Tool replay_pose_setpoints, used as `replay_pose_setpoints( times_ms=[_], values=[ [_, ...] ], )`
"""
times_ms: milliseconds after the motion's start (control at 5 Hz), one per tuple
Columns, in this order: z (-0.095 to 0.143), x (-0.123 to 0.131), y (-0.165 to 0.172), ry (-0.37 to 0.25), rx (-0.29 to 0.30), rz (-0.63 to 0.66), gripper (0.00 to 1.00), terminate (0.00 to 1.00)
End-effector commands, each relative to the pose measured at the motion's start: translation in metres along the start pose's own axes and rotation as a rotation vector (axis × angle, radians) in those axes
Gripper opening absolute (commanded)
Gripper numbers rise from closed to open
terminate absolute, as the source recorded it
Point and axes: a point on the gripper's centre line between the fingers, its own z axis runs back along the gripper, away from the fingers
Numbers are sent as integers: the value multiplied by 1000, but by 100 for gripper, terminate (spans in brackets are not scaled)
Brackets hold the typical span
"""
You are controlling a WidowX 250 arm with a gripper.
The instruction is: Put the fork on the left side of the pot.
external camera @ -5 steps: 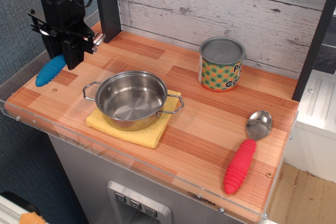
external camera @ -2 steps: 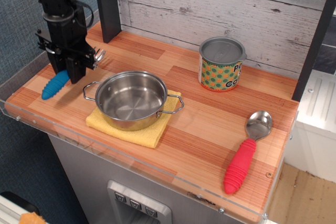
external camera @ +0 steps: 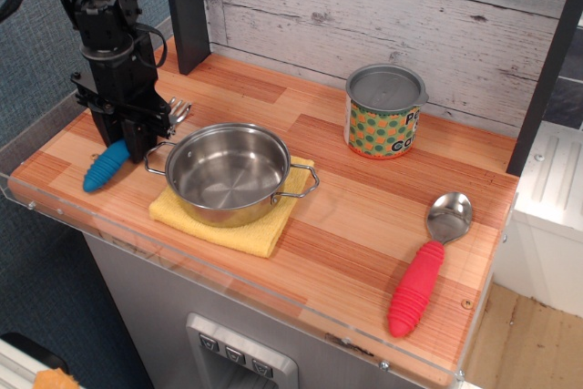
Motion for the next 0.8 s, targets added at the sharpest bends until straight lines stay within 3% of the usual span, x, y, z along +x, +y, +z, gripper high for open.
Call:
replay_pose_setpoints(
  times_ms=[0, 600],
  values=[
    [21, -2, 8, -57, -17, 14, 100, 0],
    [71, 13, 4, -118, 115, 47, 100, 0]
  ],
)
